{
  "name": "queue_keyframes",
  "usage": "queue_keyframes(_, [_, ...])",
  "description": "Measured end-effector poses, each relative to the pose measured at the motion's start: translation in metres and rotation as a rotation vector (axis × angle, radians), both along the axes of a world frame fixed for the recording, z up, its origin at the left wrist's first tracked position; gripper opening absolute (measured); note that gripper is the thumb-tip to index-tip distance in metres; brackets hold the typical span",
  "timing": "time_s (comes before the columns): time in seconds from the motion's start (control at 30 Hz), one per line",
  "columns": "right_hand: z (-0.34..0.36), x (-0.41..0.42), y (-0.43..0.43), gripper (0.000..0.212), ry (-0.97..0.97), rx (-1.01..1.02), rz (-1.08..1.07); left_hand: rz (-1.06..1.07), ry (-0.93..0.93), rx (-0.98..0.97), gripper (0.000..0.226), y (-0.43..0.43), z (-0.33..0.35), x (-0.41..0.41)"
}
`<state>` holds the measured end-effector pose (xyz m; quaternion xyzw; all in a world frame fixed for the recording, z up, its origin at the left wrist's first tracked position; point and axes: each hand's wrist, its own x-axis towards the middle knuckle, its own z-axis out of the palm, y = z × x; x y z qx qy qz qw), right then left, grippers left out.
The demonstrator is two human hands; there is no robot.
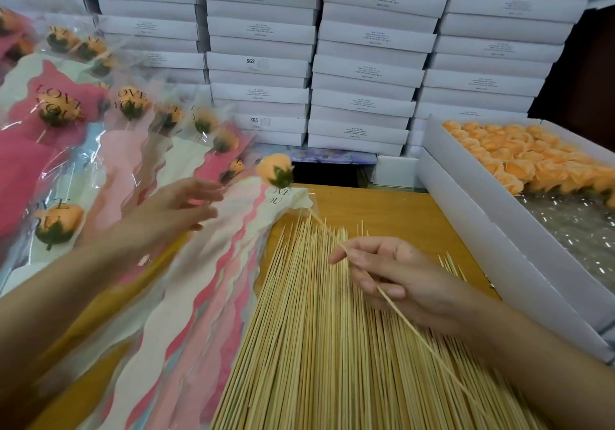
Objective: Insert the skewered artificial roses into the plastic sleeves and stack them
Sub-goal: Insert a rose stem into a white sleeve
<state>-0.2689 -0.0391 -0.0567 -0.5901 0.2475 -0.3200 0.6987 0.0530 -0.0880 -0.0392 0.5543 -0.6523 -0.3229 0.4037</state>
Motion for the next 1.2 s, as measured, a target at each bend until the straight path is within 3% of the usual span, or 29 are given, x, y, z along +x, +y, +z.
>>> queue_keyframes(0.1, [-0.001, -0.005, -0.006, 0.024, -0.055, -0.035, -0.158, 0.067, -0.597, -0.133, 0.038, -0.004, -0.018, -0.001])
queue_keyframes(0.2, [-0.005, -0.008, -0.009, 0.024, -0.073, -0.083, -0.331, 0.054, -0.831, -0.154, 0.039, -0.002, -0.031, -0.008])
queue_keyframes(0.43, [-0.015, -0.007, -0.009, 0.032, -0.021, -0.123, -0.547, 0.135, -0.843, -0.085, 0.053, 0.001, -0.033, -0.011])
queue_keyframes(0.87, [-0.016, -0.004, -0.009, 0.023, -0.004, -0.096, -0.581, 0.176, -0.875, -0.108, 0.047, 0.007, -0.035, -0.018])
queue_keyframes(1.07, [-0.016, -0.004, -0.008, 0.029, -0.002, -0.100, -0.573, 0.177, -0.938, -0.115, 0.057, 0.010, -0.034, -0.020])
queue_keyframes(1.2, [-0.016, -0.004, -0.009, 0.030, 0.008, -0.107, -0.571, 0.184, -0.989, -0.162, 0.046, 0.013, -0.032, -0.024])
